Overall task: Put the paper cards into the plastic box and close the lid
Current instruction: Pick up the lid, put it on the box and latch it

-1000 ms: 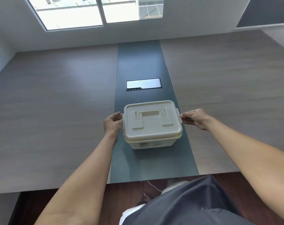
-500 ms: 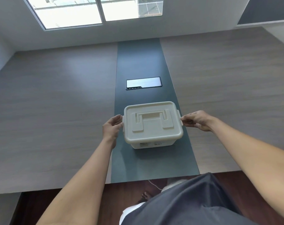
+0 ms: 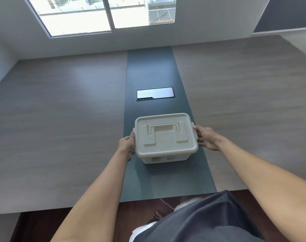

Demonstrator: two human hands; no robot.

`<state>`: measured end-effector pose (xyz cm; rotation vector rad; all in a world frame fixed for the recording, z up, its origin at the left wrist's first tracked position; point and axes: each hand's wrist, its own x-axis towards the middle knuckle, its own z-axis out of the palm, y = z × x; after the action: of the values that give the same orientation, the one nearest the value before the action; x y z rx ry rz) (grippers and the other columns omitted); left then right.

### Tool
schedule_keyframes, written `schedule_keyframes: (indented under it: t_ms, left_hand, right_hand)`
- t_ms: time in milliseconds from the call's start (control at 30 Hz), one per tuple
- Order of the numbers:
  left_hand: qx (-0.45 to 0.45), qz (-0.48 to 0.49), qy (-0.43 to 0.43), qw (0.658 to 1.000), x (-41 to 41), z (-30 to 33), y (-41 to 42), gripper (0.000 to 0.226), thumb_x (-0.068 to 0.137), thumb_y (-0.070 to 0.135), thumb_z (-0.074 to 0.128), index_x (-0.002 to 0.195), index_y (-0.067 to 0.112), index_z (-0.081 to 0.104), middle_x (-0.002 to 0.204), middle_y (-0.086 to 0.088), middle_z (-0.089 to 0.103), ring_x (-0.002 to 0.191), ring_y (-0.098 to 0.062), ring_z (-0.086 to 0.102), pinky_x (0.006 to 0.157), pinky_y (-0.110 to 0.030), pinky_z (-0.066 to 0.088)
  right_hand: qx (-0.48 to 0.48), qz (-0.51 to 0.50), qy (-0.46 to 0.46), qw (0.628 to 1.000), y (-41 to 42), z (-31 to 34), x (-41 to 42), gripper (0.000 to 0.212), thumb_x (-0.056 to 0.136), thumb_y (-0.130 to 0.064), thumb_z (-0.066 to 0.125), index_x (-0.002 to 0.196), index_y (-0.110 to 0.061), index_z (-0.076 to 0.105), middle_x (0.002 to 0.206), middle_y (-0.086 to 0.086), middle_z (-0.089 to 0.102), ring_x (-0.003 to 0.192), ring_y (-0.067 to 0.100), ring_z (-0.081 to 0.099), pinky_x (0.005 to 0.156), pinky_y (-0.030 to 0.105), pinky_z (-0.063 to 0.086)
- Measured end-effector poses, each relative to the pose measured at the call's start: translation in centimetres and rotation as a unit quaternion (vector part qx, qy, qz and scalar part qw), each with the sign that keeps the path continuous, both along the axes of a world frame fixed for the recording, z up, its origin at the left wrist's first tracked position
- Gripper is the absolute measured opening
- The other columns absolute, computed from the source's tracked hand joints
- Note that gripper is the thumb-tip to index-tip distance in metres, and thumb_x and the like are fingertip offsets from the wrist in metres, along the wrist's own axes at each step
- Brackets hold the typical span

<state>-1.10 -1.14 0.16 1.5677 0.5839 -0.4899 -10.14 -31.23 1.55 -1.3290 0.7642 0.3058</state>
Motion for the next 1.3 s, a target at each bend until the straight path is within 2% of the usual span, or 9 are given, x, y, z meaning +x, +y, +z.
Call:
schedule_keyframes:
  t_ms: [67,233,367,533,700,867,1033,1167,1300]
  left_hand:
    - [-0.005,-0.002,0.005,1.000,0.0,0.3,0.1,0.026,0.098,0.034,0.057,0.086,0.011,0.060,0.059,-0.001,0.050,0.033,-0.005,0.049,0.042,-0.020,0.050]
    - [0.006,0.017,0.006,1.000,0.9,0.3,0.6,0.021,0.090,0.027,0.071,0.096,0.009,0.063,0.086,-0.009,0.068,0.071,-0.022,0.061,0.063,-0.027,0.056]
    - [0.084,0.020,-0.029,0.996,2.1,0.6,0.8,0.020,0.081,0.015,0.079,0.094,0.008,0.066,0.108,-0.017,0.071,0.098,-0.032,0.067,0.091,-0.042,0.054]
    - [0.122,0.009,-0.062,0.991,2.5,1.8,0.1,0.014,0.078,0.002,0.077,0.090,0.006,0.071,0.096,-0.016,0.072,0.077,-0.025,0.065,0.073,-0.029,0.052]
    - [0.129,0.006,-0.079,0.989,2.5,2.1,0.2,0.014,0.076,0.002,0.078,0.088,0.007,0.071,0.091,-0.012,0.071,0.080,-0.025,0.066,0.076,-0.028,0.053]
    - [0.100,0.012,-0.073,0.992,2.9,1.7,0.9,0.015,0.071,0.006,0.084,0.077,0.011,0.070,0.093,-0.015,0.074,0.087,-0.029,0.073,0.086,-0.042,0.059]
    - [0.098,-0.035,-0.081,0.991,3.3,2.2,0.9,0.019,0.069,0.021,0.089,0.076,0.009,0.075,0.082,-0.012,0.076,0.080,-0.029,0.072,0.084,-0.043,0.060]
    - [0.118,-0.046,-0.091,0.988,4.1,2.4,0.7,0.015,0.069,0.009,0.086,0.071,0.013,0.072,0.085,-0.012,0.075,0.082,-0.027,0.072,0.087,-0.043,0.059]
    - [0.114,-0.041,-0.095,0.988,4.6,2.8,0.4,0.013,0.071,0.005,0.083,0.079,0.010,0.073,0.091,-0.012,0.074,0.080,-0.024,0.068,0.088,-0.039,0.058]
  right_hand:
    - [-0.008,-0.015,-0.010,1.000,0.1,0.0,-0.1,0.021,0.098,-0.032,0.055,0.095,-0.013,0.064,0.085,0.004,0.068,0.075,0.020,0.063,0.078,0.038,0.053]
    - [-0.066,-0.020,-0.033,0.997,-1.4,0.2,0.3,0.031,0.092,-0.019,0.067,0.112,0.005,0.066,0.094,0.015,0.071,0.071,0.021,0.068,0.069,0.034,0.059]
    - [-0.105,-0.001,-0.040,0.994,-2.0,0.5,0.8,0.035,0.087,-0.012,0.073,0.114,0.009,0.066,0.091,0.016,0.071,0.067,0.020,0.067,0.067,0.028,0.059]
    - [-0.142,0.011,-0.047,0.989,-2.3,1.1,1.8,0.037,0.082,-0.004,0.076,0.113,0.013,0.065,0.106,0.028,0.071,0.075,0.027,0.068,0.067,0.029,0.062]
    - [-0.162,0.035,-0.031,0.986,-2.3,1.9,2.3,0.036,0.081,-0.012,0.079,0.109,0.009,0.069,0.101,0.025,0.073,0.082,0.032,0.072,0.067,0.032,0.063]
    - [-0.167,0.060,-0.025,0.984,-1.8,2.3,3.0,0.034,0.080,-0.009,0.079,0.107,0.009,0.071,0.100,0.024,0.074,0.094,0.039,0.072,0.070,0.036,0.063]
    - [-0.186,0.063,-0.019,0.980,-1.4,2.7,3.7,0.031,0.080,-0.007,0.079,0.105,0.008,0.071,0.097,0.023,0.074,0.087,0.036,0.073,0.061,0.032,0.063]
    - [-0.189,0.051,-0.023,0.980,-1.2,2.6,4.2,0.029,0.081,-0.006,0.078,0.105,0.008,0.071,0.097,0.023,0.074,0.078,0.031,0.072,0.056,0.027,0.061]
    - [-0.202,0.028,-0.034,0.978,-1.1,1.9,5.2,0.022,0.083,-0.006,0.076,0.102,0.005,0.073,0.096,0.019,0.074,0.079,0.029,0.073,0.069,0.032,0.062]
